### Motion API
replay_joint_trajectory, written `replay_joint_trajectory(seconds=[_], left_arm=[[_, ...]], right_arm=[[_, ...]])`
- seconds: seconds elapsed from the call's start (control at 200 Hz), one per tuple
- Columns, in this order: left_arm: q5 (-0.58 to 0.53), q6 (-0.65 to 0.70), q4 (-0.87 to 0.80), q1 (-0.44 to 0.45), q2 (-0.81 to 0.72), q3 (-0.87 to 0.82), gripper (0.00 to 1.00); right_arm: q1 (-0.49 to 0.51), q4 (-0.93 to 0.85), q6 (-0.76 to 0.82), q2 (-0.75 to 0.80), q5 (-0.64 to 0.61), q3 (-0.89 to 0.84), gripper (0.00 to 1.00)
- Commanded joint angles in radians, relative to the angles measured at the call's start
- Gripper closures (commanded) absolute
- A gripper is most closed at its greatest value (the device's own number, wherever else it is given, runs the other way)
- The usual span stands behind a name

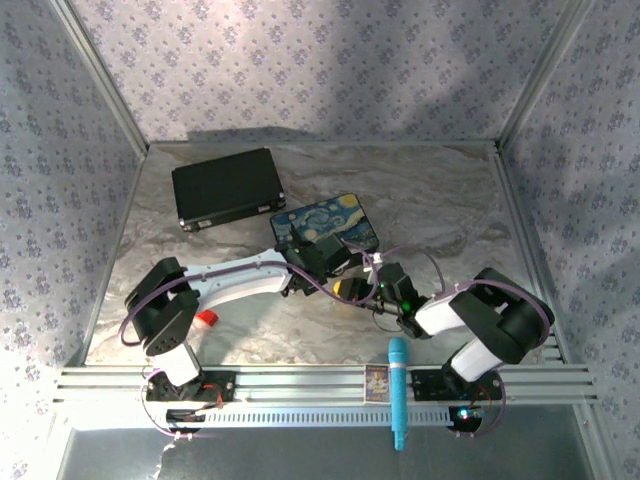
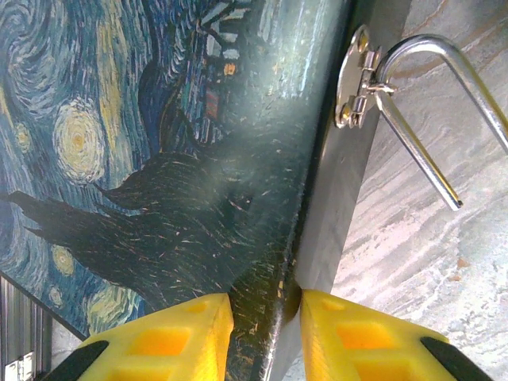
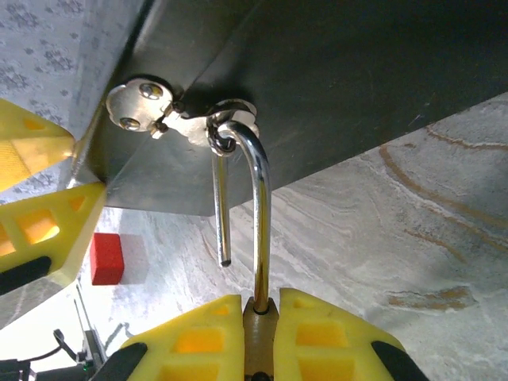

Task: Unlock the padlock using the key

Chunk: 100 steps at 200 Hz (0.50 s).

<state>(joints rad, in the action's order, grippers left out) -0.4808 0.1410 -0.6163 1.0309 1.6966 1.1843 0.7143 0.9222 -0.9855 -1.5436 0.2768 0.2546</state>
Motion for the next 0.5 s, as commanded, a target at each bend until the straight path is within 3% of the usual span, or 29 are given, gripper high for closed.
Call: replay_joint_trajectory(seconds=[0.0, 0.495], left_arm=[[0.094, -0.008, -0.069, 0.000, 0.072, -0.072, 0.72], [0.110, -0.005, -0.030, 0.007, 0.091, -0.087, 0.72]], right_arm=[[-0.014, 0.064, -0.057, 0.013, -0.045, -0.021, 1.00], [0.011, 0.221, -0.236, -0.121, -0.194, -0.005, 1.00]])
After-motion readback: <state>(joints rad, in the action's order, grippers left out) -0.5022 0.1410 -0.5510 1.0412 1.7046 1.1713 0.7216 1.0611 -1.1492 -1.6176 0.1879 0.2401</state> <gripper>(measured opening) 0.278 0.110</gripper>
